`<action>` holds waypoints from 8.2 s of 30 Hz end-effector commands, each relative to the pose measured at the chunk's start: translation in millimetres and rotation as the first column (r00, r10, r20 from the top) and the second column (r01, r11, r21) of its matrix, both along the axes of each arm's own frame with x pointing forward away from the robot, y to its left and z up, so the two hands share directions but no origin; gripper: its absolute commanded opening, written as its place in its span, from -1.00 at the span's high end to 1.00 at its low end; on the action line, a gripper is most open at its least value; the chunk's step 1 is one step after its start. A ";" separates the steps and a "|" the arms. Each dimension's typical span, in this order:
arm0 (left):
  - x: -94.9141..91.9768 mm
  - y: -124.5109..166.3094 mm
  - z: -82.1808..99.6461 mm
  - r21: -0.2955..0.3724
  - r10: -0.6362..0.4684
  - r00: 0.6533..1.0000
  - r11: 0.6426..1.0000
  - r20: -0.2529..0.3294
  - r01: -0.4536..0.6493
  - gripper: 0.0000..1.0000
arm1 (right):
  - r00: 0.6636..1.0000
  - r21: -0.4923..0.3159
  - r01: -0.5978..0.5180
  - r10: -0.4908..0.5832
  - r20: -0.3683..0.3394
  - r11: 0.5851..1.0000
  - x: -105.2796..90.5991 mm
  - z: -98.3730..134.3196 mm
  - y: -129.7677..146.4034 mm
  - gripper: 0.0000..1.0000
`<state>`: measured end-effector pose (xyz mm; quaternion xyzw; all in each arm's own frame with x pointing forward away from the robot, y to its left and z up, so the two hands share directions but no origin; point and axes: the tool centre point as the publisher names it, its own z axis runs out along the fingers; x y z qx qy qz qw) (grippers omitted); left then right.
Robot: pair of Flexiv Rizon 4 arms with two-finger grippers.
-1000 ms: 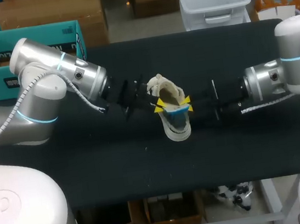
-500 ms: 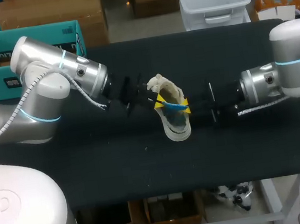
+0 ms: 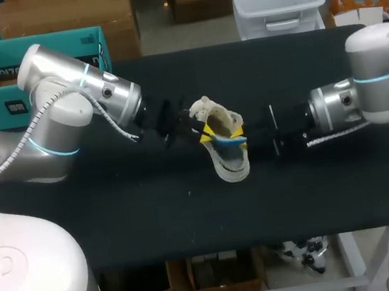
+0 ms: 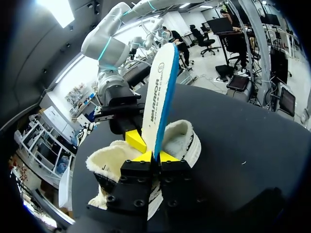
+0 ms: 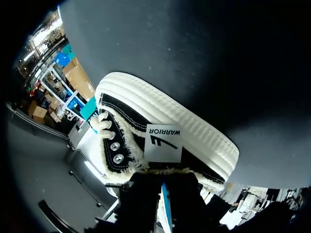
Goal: Open the shoe tongue, take the insole out of the shoe, put the insole back into the shoe, and pack the shoe into the shoebox
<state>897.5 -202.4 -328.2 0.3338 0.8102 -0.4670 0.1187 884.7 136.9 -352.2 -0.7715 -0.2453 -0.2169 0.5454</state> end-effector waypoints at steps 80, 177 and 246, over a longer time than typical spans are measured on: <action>-31.9 -7.1 5.0 0.012 -0.049 0.997 0.999 0.067 0.048 1.00 | 1.000 -0.133 0.017 -0.015 0.018 0.991 -21.2 20.2 3.1 -0.10; -18.7 5.7 10.1 0.077 0.012 0.999 0.997 -0.038 -0.009 -0.34 | 0.999 -0.282 -0.001 0.011 0.036 0.959 -21.6 0.9 7.2 1.00; -35.8 132.7 116.1 0.337 0.395 0.763 0.909 -0.513 -0.245 -1.00 | 0.926 -0.710 0.089 0.204 0.318 0.698 -13.7 -58.9 0.3 1.00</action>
